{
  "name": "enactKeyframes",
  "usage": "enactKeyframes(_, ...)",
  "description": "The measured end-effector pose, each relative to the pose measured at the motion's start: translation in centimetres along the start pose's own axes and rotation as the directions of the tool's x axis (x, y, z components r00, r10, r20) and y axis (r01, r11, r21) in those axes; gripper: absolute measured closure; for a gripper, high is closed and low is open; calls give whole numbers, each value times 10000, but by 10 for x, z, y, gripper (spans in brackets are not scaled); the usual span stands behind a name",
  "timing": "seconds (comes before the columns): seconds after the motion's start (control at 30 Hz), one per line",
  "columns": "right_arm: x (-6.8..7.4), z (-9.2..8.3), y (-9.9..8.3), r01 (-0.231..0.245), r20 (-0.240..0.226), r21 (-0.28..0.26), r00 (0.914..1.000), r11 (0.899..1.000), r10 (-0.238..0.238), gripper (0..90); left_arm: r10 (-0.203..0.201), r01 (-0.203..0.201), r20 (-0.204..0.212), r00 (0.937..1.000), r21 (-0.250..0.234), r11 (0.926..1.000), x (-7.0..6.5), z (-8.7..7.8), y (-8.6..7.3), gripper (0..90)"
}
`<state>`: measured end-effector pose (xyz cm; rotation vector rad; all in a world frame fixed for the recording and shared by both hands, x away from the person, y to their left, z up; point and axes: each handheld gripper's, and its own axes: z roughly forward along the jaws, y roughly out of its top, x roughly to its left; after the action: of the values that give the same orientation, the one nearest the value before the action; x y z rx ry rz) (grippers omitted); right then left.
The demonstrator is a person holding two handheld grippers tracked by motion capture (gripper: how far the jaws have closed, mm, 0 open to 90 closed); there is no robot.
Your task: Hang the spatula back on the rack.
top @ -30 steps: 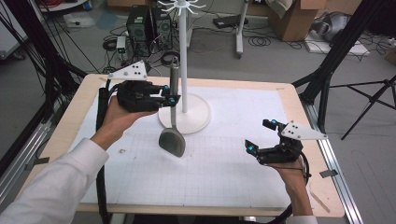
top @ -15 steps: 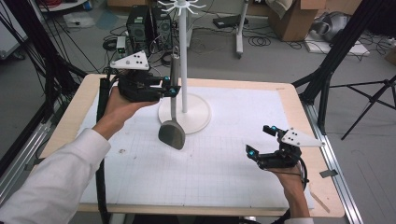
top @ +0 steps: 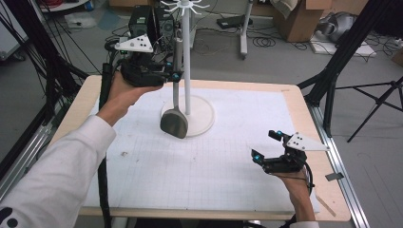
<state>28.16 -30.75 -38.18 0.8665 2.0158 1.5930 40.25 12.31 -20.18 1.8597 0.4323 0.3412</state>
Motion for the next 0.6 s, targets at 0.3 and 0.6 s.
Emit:
enactKeyframes(0.3, 1, 1, 0, 42, -83, 22, 10000, 10000, -42, 1, 0, 0, -99, 10000, 1, 10000, 9, 4, 10, 715)
enactKeyframes(0.6, 2, 2, -1, 114, -79, -5, 9999, 9999, -114, 2, -25, 31, -287, 9996, 194, 9998, 16, 3, 18, 715)
